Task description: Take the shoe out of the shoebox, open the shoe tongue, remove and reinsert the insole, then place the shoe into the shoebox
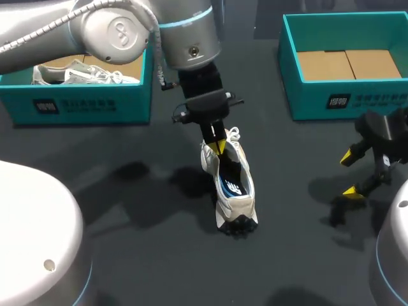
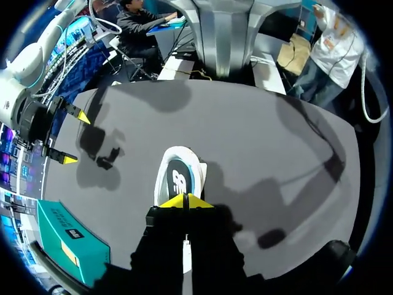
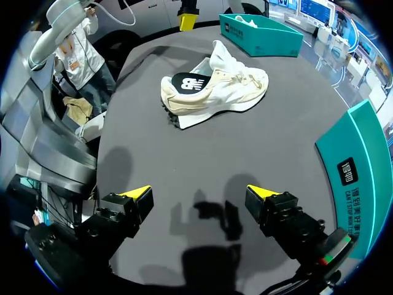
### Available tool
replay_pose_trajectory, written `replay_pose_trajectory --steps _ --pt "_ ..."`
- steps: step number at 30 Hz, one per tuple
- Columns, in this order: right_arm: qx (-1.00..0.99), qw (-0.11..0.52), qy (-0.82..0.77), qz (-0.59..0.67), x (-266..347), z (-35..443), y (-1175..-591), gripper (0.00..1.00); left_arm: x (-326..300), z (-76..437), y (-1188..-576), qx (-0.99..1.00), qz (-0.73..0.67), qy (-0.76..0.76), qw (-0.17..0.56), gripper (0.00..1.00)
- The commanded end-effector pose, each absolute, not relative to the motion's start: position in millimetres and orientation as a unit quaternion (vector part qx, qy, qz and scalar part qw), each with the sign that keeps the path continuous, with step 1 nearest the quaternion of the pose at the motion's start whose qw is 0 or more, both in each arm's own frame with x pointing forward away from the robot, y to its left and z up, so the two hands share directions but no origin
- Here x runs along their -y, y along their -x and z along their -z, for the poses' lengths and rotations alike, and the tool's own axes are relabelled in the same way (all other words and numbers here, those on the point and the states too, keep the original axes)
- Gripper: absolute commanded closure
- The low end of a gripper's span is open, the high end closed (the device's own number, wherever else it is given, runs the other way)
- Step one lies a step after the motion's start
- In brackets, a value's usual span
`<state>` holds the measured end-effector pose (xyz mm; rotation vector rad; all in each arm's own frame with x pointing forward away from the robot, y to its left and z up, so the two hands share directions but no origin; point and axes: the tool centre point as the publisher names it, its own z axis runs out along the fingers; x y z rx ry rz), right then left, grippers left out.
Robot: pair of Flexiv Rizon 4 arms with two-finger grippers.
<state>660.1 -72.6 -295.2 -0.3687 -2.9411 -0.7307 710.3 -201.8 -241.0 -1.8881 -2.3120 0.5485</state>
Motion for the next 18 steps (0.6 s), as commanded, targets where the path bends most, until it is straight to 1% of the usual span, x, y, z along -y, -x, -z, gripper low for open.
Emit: replay_pose_trajectory --steps 1,10,18 --pt "0.963 0.043 0.121 0.238 73 295 -658 0.00 215 251 -716 0.745 -0.157 0.641 0.099 1.00" --pt "0.963 0.043 0.121 0.238 73 295 -658 0.00 230 276 -708 0.721 -0.122 0.671 0.124 1.00" --pt "0.963 0.043 0.121 0.238 73 295 -658 0.00 226 294 -703 0.708 -0.109 0.683 0.143 1.00"
